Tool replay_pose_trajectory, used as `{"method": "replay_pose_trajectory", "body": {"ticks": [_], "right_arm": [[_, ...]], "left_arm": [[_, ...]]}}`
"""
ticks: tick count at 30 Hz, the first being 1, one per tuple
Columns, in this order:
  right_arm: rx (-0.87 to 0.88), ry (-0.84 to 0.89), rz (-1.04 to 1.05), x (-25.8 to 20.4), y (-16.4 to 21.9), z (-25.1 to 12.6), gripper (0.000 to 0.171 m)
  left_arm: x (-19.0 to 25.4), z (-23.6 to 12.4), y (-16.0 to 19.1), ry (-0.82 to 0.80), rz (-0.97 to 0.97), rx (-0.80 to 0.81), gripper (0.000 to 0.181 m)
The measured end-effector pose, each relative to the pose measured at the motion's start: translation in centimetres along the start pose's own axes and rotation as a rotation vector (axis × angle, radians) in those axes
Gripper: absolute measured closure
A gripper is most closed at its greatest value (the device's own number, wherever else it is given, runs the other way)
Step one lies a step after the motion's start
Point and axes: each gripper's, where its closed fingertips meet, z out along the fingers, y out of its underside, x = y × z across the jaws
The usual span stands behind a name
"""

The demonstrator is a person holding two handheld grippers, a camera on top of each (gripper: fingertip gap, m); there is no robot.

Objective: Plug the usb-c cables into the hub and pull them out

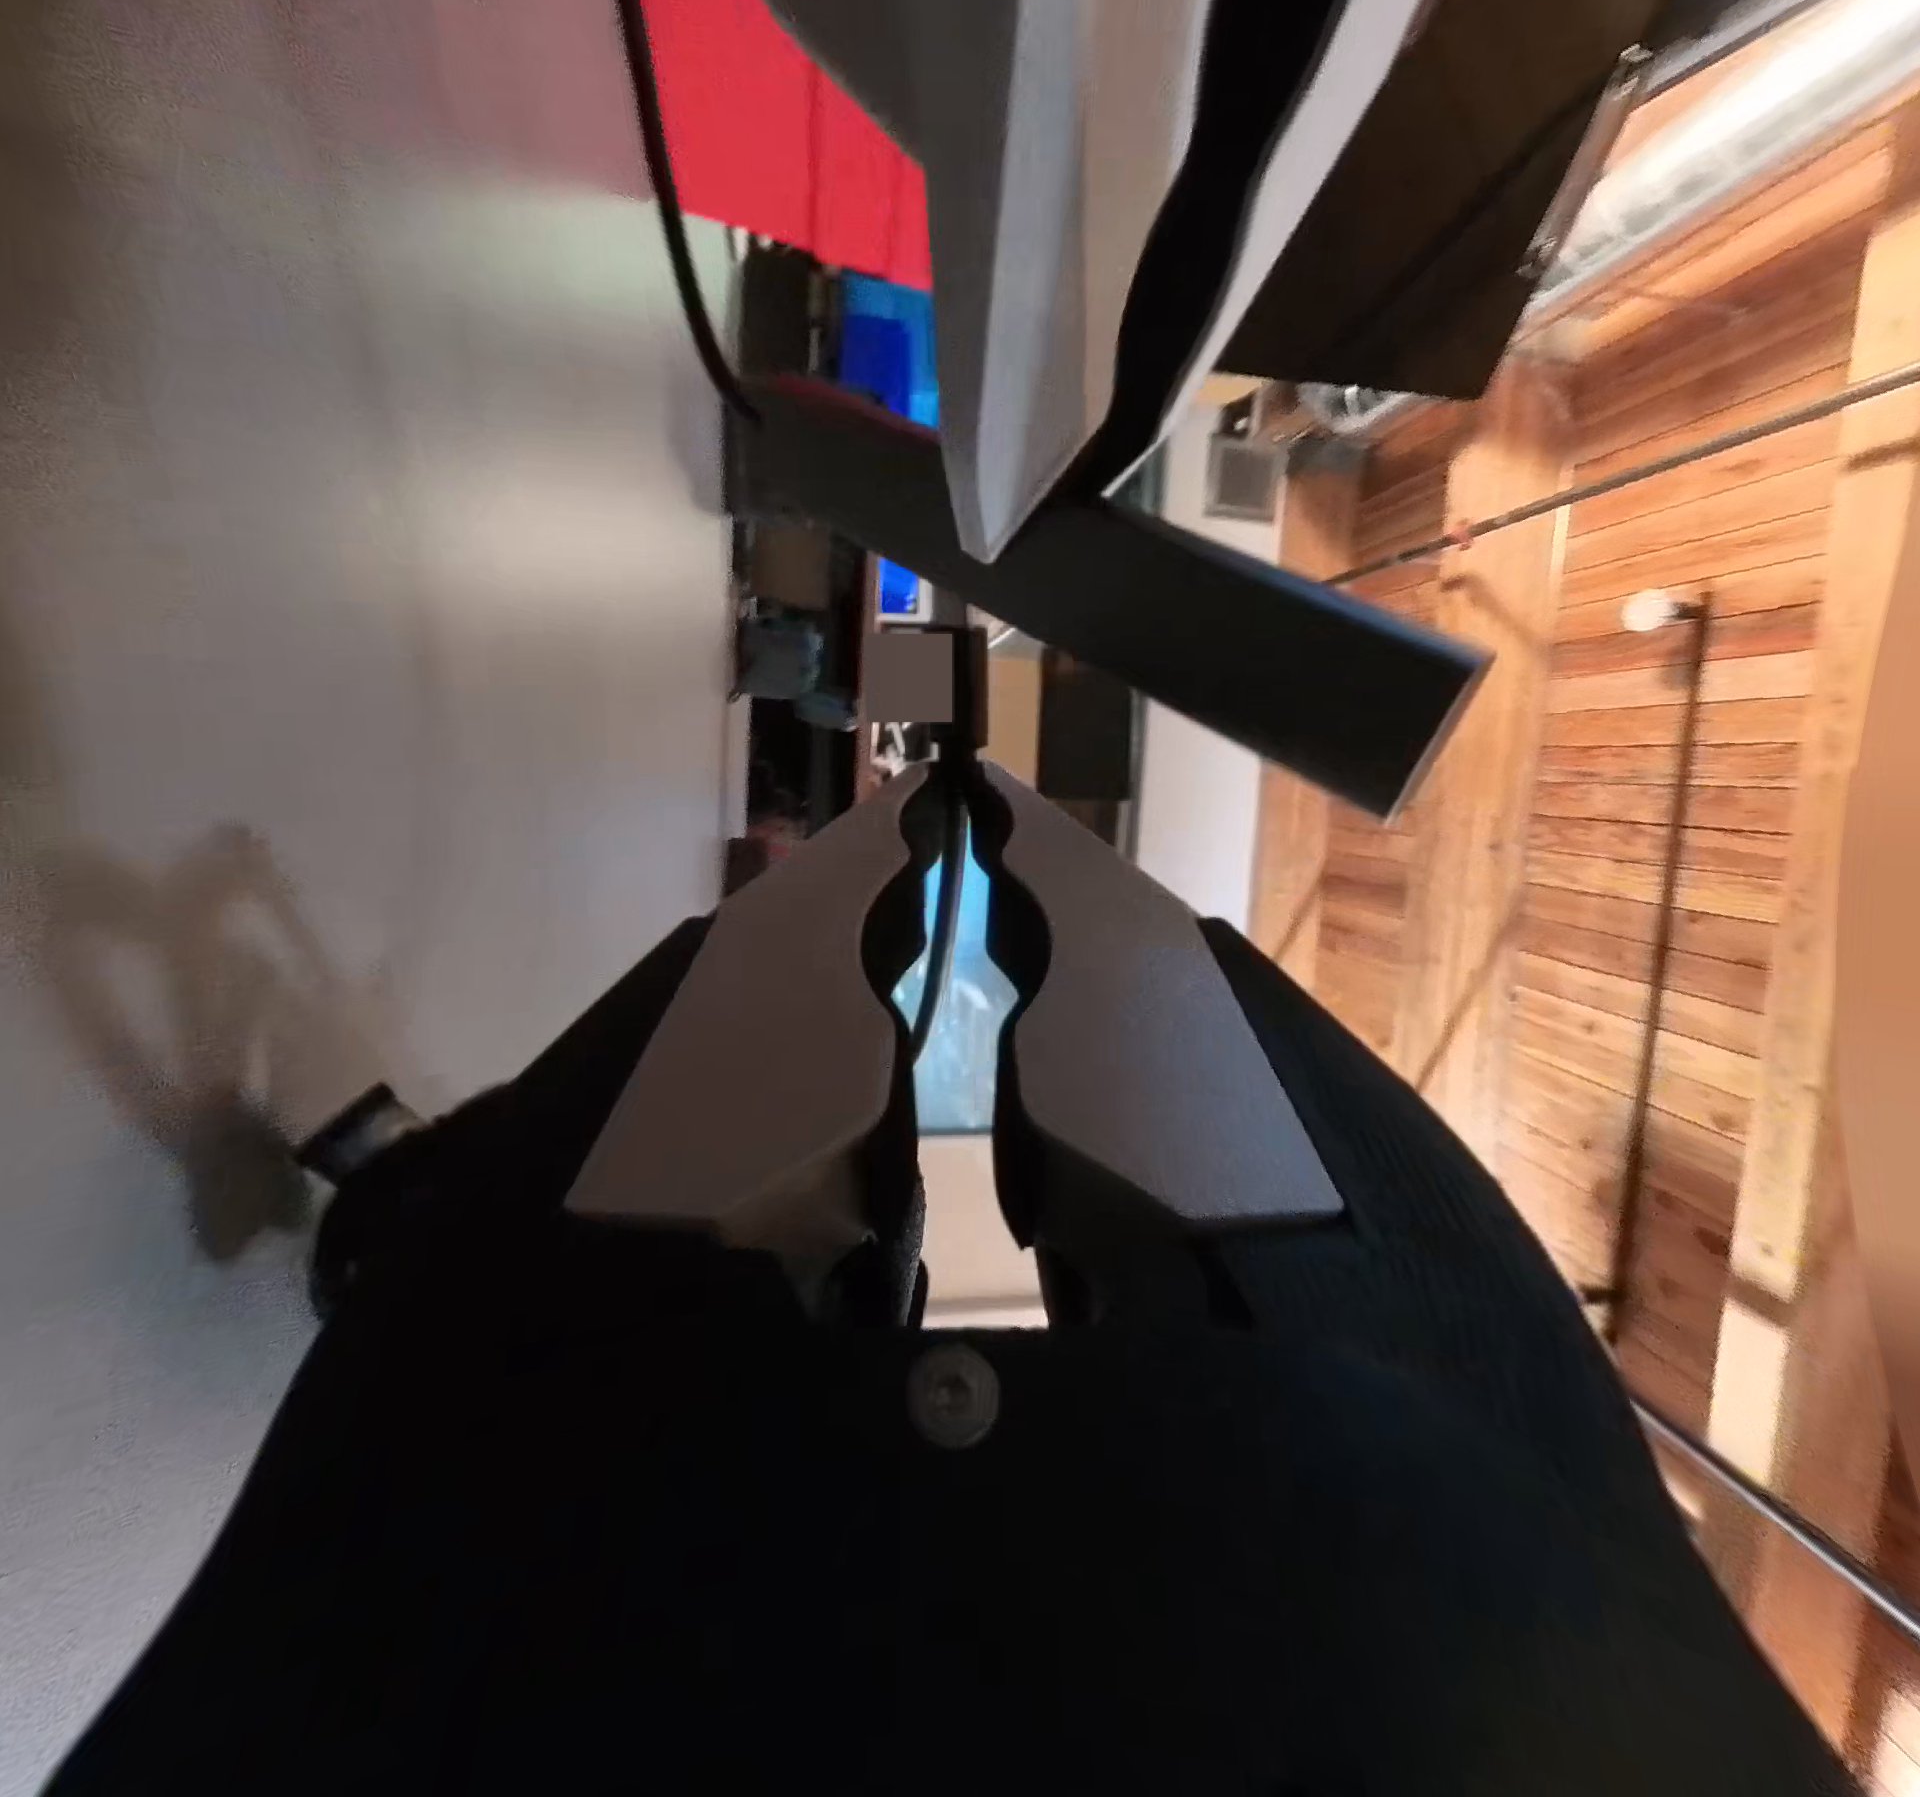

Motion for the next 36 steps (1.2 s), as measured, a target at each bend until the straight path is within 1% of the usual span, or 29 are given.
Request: {"method": "replay_pose_trajectory", "body": {"ticks": [5, 13, 22, 26, 31, 36], "right_arm": [[0.046, 0.076, -0.017, 1.1, -0.1, -0.5, 0.169], [0.068, 0.054, 0.014, 0.9, 0.0, -0.6, 0.169], [0.067, 0.045, 0.009, 0.8, 0.2, -0.7, 0.169], [0.063, 0.03, 0.006, 0.5, 0.4, -0.7, 0.169], [0.088, 0.026, -0.018, 0.2, 0.3, -0.8, 0.169], [0.133, 0.012, 0.002, 0.1, 0.4, -1.0, 0.169]], "left_arm": [[-0.6, -0.4, -0.8, 0.015, -0.104, 0.082, 0.174], [-0.6, -0.7, -1.0, 0.033, -0.137, 0.118, 0.174], [-0.6, -0.6, -0.7, 0.041, -0.148, 0.107, 0.174], [-0.2, -0.5, -0.7, 0.048, -0.122, 0.099, 0.174], [-0.1, -0.5, -0.6, 0.058, -0.121, 0.094, 0.174], [0.2, -0.4, -0.6, 0.077, -0.116, 0.099, 0.174]]}}
